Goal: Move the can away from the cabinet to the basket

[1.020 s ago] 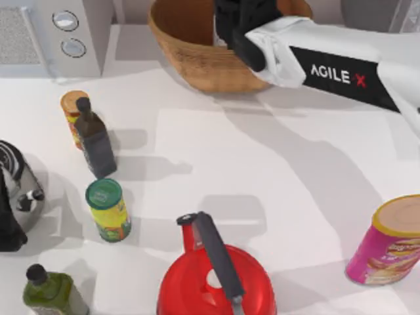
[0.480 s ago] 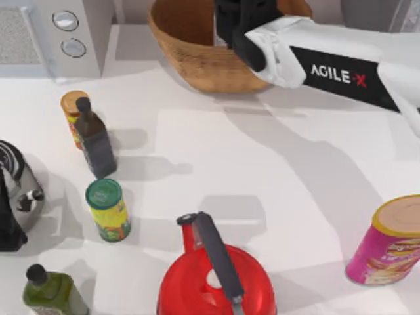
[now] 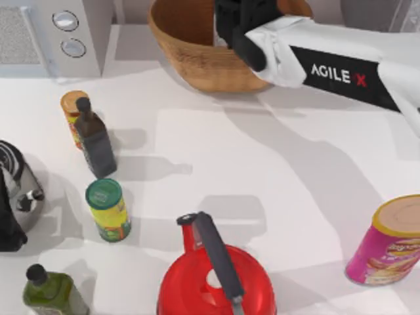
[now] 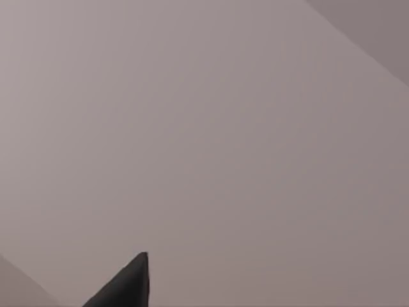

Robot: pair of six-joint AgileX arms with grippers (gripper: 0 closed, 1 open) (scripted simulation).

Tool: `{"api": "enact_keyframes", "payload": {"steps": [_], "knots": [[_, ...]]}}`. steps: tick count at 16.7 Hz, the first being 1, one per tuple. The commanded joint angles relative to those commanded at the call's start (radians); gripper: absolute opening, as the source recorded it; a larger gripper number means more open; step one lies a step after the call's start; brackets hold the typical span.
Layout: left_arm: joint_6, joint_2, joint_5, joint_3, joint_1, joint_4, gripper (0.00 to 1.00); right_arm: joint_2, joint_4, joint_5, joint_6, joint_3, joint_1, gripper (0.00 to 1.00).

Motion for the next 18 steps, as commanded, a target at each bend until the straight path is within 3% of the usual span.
{"api": "enact_keyframes", "payload": {"steps": [5, 9, 13, 18], "knots": [[0.000, 0.000, 0.000, 0.000, 0.000, 0.000, 1.00, -0.058, -0.012, -0.015, -0.002, -0.049, -0.012, 1.00], [0.000, 0.000, 0.000, 0.000, 0.000, 0.000, 1.00, -0.268, -0.052, -0.070, -0.007, -0.229, -0.064, 1.00], [0.000, 0.000, 0.000, 0.000, 0.000, 0.000, 1.00, -0.594, -0.116, -0.155, -0.009, -0.494, -0.146, 1.00], [0.000, 0.000, 0.000, 0.000, 0.000, 0.000, 1.00, -1.175, -0.218, -0.290, -0.009, -0.918, -0.276, 1.00]]}}
